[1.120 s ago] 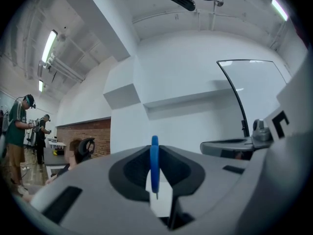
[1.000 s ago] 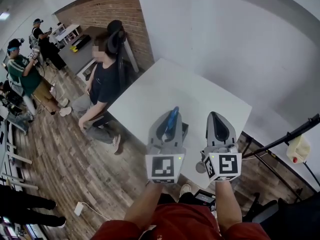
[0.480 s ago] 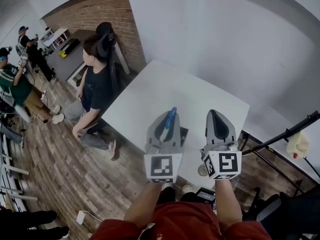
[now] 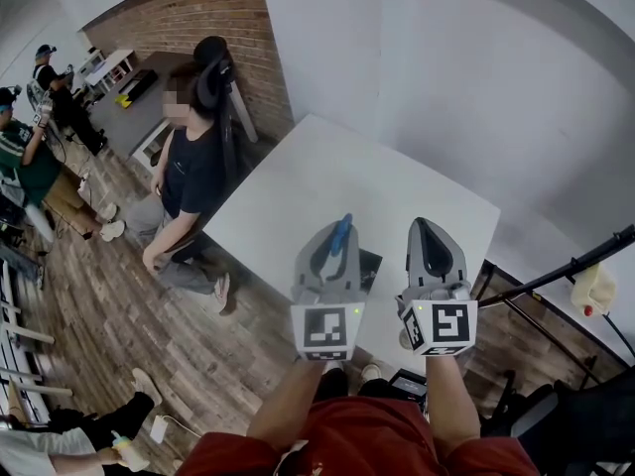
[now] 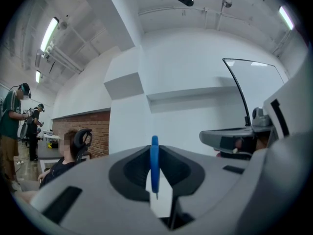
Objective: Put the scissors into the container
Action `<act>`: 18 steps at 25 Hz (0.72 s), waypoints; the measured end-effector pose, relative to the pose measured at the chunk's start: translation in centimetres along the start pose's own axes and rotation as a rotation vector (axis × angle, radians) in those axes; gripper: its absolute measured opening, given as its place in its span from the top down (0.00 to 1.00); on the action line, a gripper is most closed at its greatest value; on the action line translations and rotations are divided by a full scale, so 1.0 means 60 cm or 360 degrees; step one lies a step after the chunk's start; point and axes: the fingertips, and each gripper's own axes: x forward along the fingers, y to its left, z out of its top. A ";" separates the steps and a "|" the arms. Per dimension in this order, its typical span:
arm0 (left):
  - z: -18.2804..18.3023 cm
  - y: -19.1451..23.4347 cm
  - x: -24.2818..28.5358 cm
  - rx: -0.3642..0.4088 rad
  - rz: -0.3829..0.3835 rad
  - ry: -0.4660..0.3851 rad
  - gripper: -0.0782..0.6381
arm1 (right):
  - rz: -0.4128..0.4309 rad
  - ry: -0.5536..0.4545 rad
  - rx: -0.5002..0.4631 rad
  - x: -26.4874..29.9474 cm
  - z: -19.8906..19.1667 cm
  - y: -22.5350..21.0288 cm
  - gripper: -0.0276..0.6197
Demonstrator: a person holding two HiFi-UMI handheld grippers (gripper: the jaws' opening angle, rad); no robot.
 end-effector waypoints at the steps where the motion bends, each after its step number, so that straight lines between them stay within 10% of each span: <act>1: -0.003 0.001 0.000 -0.0009 0.0001 -0.0001 0.82 | -0.0001 -0.0007 -0.0003 0.000 0.000 0.003 0.95; 18: -0.105 -0.022 -0.013 -0.0067 -0.0065 -0.0077 0.82 | -0.0032 -0.0092 -0.0033 -0.029 -0.014 0.010 0.95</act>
